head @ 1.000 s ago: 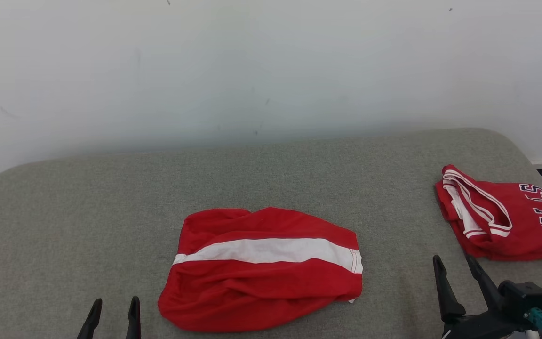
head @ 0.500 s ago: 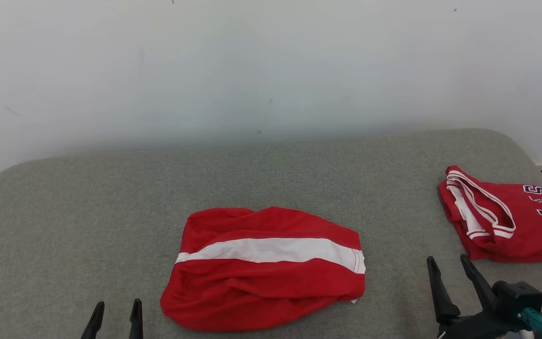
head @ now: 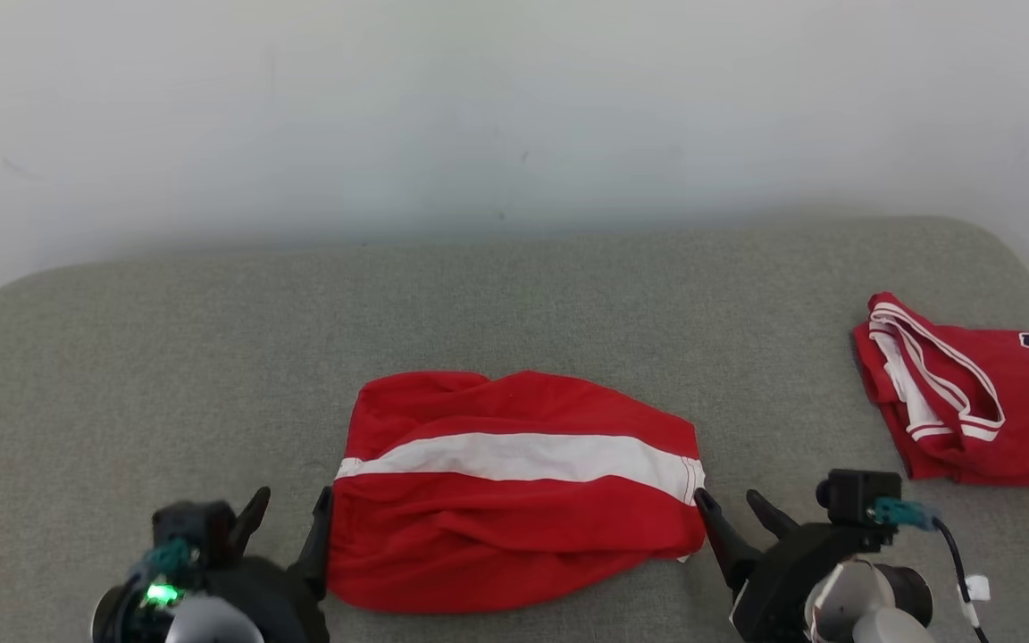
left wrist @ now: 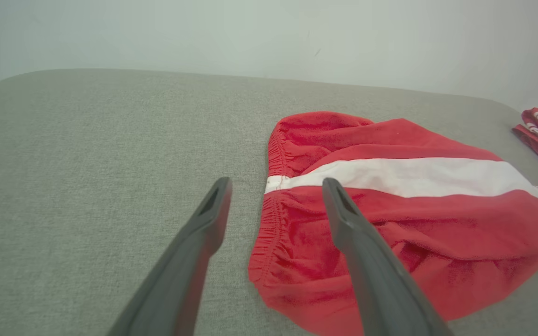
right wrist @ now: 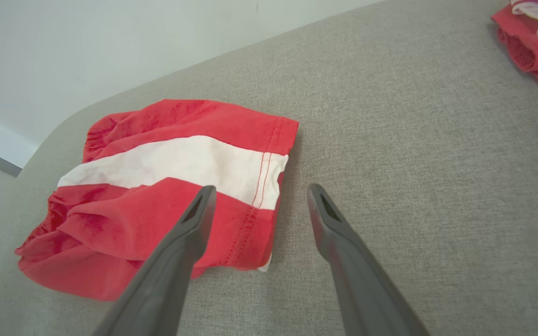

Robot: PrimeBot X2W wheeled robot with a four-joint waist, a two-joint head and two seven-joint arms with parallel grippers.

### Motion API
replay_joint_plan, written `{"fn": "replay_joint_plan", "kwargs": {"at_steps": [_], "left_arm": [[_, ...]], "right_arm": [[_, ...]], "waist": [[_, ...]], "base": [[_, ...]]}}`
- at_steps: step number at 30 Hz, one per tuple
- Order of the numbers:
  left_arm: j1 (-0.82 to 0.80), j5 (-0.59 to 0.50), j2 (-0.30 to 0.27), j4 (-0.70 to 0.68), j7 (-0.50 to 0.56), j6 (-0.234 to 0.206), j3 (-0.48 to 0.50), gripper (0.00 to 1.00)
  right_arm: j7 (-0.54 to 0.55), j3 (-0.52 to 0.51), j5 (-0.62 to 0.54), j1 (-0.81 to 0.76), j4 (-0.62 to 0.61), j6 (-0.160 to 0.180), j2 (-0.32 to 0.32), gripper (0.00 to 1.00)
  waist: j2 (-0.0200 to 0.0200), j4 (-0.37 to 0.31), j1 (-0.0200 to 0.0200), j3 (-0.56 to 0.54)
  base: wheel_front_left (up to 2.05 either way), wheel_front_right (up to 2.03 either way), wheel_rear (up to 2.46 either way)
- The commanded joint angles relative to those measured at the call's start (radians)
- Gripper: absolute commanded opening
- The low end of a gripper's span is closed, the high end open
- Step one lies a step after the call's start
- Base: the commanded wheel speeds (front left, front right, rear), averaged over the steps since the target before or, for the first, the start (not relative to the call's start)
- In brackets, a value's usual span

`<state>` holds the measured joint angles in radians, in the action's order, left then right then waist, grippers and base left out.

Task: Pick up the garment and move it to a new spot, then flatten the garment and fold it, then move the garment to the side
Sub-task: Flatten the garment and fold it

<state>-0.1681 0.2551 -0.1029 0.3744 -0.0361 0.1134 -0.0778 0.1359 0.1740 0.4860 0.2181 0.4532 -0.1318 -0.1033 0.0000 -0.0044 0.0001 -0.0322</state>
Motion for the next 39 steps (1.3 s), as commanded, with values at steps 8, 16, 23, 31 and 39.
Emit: {"fn": "replay_joint_plan", "kwargs": {"at_steps": [8,16,23,31,39], "left_arm": [[-0.22,0.021,0.002,0.215,0.116,-0.009,-0.017,1.0],[-0.368,0.002,-0.015,0.403,0.136,-0.024,-0.034,1.0],[-0.4,0.006,-0.022,0.52,0.148,-0.049,-0.038,1.0],[-0.397,0.039,-0.017,0.595,0.139,-0.019,-0.043,0.0],[-0.371,0.024,-0.01,0.602,0.064,-0.024,-0.072,0.0]], "right_arm": [[0.131,-0.017,-0.015,0.131,0.108,0.003,0.043,1.0],[0.135,0.034,0.014,0.226,0.153,0.003,0.053,1.0],[0.127,0.084,0.059,0.255,0.181,0.003,0.053,1.0],[0.13,0.101,0.083,0.236,0.183,0.003,0.053,1.0],[0.099,0.069,0.104,0.222,0.167,0.003,0.053,1.0]], "waist": [[0.0,-0.034,-0.0001,0.086],[0.0,-0.076,-0.0001,0.167],[0.0,-0.088,-0.0001,0.185],[0.0,-0.087,-0.0001,0.177],[0.0,-0.075,-0.0001,0.191]], "base": [[0.0,0.0,0.0],[0.0,0.0,0.0],[0.0,0.0,0.0],[0.0,0.0,0.0],[0.0,0.0,0.0]]}}
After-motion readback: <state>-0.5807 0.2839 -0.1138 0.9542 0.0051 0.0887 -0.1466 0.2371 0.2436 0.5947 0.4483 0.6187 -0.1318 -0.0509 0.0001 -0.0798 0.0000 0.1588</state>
